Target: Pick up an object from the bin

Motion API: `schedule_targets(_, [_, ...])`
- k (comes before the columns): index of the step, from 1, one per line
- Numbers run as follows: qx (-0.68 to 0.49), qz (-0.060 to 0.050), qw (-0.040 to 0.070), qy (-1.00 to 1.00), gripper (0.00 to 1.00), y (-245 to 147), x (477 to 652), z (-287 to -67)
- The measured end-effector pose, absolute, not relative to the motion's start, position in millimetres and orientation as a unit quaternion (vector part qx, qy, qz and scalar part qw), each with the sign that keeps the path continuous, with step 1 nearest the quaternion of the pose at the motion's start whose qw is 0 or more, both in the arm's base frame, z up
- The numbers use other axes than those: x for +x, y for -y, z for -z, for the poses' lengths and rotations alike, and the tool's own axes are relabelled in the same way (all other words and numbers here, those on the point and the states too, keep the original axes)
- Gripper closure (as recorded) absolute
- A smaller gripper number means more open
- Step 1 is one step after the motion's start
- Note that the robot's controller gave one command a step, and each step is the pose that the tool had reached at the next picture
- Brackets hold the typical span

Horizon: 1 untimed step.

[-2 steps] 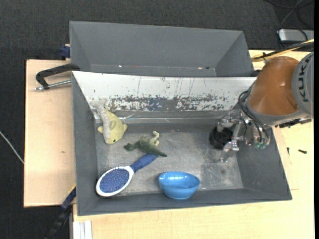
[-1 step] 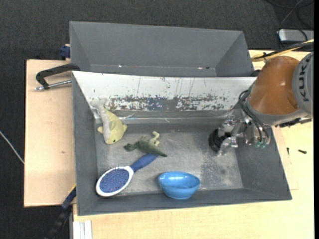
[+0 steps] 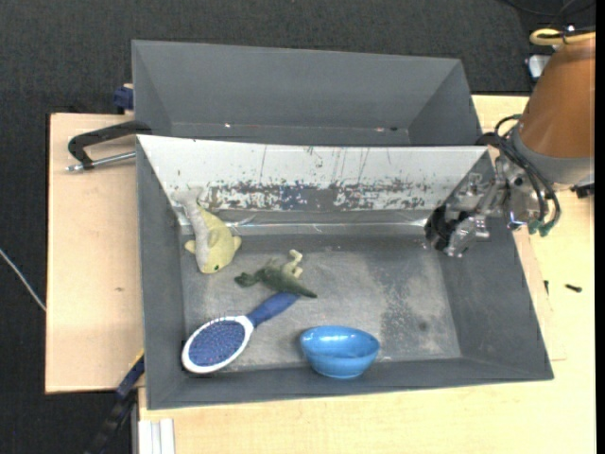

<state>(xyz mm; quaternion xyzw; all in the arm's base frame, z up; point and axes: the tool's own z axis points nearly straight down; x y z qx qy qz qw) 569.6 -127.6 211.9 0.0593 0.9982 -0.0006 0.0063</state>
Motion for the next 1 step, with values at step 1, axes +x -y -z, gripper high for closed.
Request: schedule_targets(1, [-0.055, 0.001, 0.005, -0.998, 1.00, 131.8, 583.7, -251.0])
